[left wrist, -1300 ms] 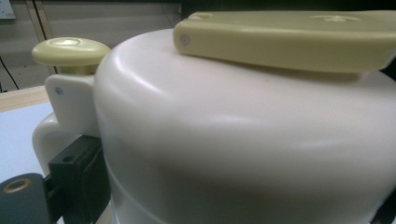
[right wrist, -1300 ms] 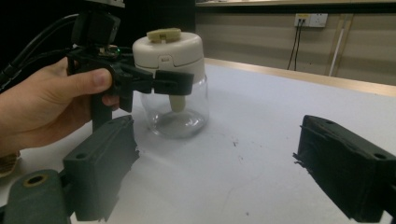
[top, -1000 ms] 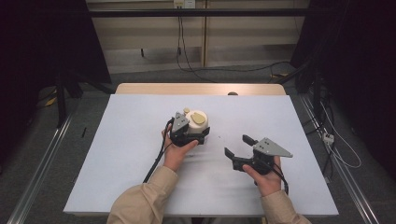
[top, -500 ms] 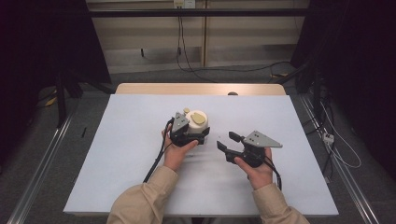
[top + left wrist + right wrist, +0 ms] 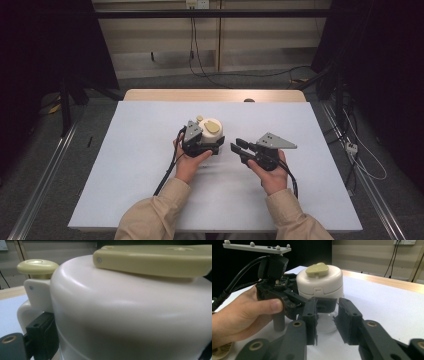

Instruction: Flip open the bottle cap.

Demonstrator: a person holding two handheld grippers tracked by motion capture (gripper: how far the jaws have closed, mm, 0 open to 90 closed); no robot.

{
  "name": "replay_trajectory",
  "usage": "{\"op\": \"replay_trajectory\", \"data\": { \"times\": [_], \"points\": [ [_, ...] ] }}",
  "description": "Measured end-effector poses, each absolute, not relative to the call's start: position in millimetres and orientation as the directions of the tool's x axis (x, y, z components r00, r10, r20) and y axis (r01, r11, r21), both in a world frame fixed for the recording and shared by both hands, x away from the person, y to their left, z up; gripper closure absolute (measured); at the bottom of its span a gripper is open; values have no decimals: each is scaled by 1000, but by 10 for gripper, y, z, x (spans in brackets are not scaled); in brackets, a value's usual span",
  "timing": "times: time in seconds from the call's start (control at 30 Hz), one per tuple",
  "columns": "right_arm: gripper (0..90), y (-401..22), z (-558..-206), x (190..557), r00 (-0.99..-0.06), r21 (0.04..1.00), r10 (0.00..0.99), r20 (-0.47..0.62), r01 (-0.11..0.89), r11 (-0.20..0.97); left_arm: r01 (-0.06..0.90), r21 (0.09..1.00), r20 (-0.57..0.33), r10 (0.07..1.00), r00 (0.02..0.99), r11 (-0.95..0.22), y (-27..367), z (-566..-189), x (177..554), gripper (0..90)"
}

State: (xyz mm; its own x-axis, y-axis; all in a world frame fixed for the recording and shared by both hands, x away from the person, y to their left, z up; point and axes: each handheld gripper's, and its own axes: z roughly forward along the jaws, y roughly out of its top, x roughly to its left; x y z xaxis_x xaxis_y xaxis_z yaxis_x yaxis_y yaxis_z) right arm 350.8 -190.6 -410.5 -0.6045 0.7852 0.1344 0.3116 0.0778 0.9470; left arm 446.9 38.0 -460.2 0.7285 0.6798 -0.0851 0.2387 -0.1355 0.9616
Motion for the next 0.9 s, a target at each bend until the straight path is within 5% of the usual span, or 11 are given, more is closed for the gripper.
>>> {"op": "replay_trajectory", "data": {
  "times": [0.53,0.9],
  "points": [
    [871,-1808,-3997,3692,-627,939,763,156,335,83,242,961,-86,681,727,-137,378,-4599,4467,64],
    [900,-1702,-3959,3808,-633,938,764,126,327,117,242,960,-85,681,727,-138,378,-4598,4467,65]
  ]
}}
